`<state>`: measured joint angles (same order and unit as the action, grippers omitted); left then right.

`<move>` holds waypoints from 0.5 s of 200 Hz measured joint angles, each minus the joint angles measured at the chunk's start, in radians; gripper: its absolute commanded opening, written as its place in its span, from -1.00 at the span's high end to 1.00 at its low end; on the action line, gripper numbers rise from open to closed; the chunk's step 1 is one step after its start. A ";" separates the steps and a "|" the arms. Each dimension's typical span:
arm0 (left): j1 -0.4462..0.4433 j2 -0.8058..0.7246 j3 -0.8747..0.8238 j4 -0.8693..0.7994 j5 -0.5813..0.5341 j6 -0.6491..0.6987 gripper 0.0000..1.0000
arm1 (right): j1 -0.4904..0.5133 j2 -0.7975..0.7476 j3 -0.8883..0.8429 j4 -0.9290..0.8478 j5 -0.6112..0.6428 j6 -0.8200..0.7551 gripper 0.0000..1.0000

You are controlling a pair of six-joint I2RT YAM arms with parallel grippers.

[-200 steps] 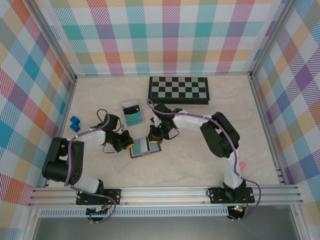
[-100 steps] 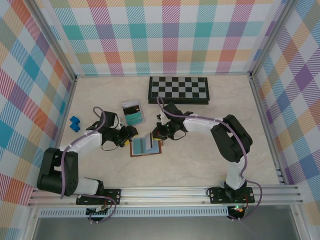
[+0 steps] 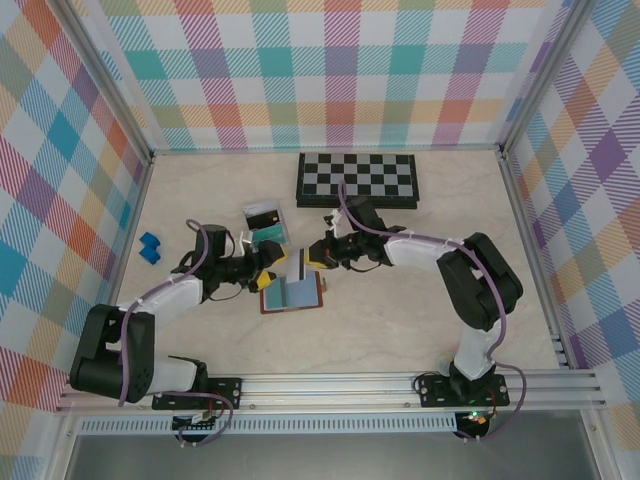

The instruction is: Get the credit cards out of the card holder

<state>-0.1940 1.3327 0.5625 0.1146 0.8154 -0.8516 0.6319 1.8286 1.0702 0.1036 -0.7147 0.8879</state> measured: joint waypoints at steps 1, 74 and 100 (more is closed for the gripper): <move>0.000 0.001 0.000 0.003 0.001 -0.002 -0.76 | 0.000 0.000 0.000 0.002 -0.002 0.001 1.00; -0.019 0.016 0.000 0.158 0.061 -0.113 -0.08 | -0.003 -0.001 -0.003 0.166 -0.080 0.123 1.00; -0.020 0.014 -0.001 0.177 0.063 -0.129 0.14 | -0.005 -0.001 -0.010 0.178 -0.084 0.135 1.00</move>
<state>-0.2142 1.3468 0.5613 0.2920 0.8780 -0.9810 0.6273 1.8278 1.0603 0.2817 -0.7982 1.0233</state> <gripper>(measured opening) 0.472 0.048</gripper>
